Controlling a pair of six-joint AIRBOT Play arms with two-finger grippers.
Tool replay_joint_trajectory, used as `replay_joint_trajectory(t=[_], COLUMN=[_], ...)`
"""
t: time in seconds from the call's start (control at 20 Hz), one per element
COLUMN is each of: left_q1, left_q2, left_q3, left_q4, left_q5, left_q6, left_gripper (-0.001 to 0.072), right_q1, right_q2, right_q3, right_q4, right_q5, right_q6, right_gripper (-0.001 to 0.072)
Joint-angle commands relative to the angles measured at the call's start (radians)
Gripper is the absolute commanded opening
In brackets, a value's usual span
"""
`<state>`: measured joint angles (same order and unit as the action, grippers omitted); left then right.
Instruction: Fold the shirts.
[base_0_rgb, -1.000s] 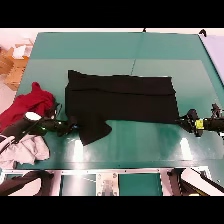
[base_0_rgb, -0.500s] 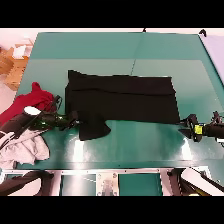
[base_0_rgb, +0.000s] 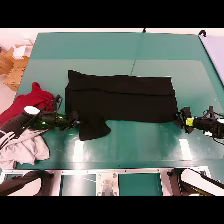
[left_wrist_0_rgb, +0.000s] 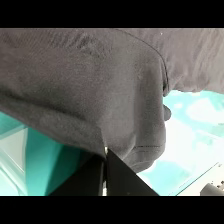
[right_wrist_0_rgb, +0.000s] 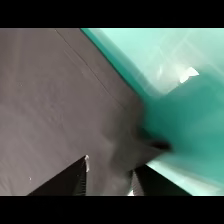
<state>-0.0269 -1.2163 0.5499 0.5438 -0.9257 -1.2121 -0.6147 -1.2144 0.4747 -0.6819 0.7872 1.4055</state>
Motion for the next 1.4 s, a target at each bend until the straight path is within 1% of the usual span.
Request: replay_joint_trajectory(t=[0.0,0.1,0.15,0.25,0.3,0.45,0.6,0.75,0.95,1.1,1.25,1.35], left_q1=[0.0,0.0,0.0,0.0,0.0,0.0,-0.001,-0.001,-0.001,-0.001,-0.001,-0.001], left_q2=[0.008,0.008,0.008,0.024,0.058,0.23,0.397,0.476,0.443,0.317,0.123,-0.014], left_q3=[0.005,0.025,0.037,0.054,0.055,0.055,0.055,0.075,0.232,0.404,0.585,0.706], left_q4=[0.001,0.002,0.003,0.009,0.037,0.185,0.275,0.312,0.336,0.371,0.372,0.37], left_q5=[-0.014,-0.054,-0.066,-0.085,-0.097,-0.169,-0.294,-0.341,-0.343,-0.362,-0.366,-0.365], left_q6=[0.003,0.009,0.008,-0.004,-0.036,-0.183,-0.318,-0.386,-0.406,-0.4,-0.349,-0.336], left_gripper=[0.0027,0.0026,0.0026,0.0025,0.0025,0.0025,0.0025,0.0025,0.0025,0.0025,0.0025,0.0025], right_q1=[0.013,0.013,0.013,0.013,0.012,-0.033,-0.077,-0.087,-0.071,-0.006,0.07,0.119], right_q2=[-0.013,-0.009,-0.006,0.017,0.036,0.098,0.148,0.215,0.225,0.196,0.065,-0.062], right_q3=[-0.002,-0.002,-0.002,0.003,0.013,0.054,0.075,0.103,0.262,0.391,0.542,0.654], right_q4=[0.013,0.009,0.007,-0.028,-0.059,-0.156,-0.268,-0.298,-0.297,-0.296,-0.295,-0.295], right_q5=[-0.015,0.012,0.027,0.056,0.074,0.158,0.276,0.318,0.414,0.415,0.41,0.402], right_q6=[-0.043,-0.056,-0.057,-0.056,-0.052,0.008,0.089,0.106,0.142,0.166,0.192,0.211], right_gripper=[0.0331,0.0081,0.0021,0.002,0.0019,0.0019,0.0019,0.0018,0.0018,0.0018,0.0018,0.0019])
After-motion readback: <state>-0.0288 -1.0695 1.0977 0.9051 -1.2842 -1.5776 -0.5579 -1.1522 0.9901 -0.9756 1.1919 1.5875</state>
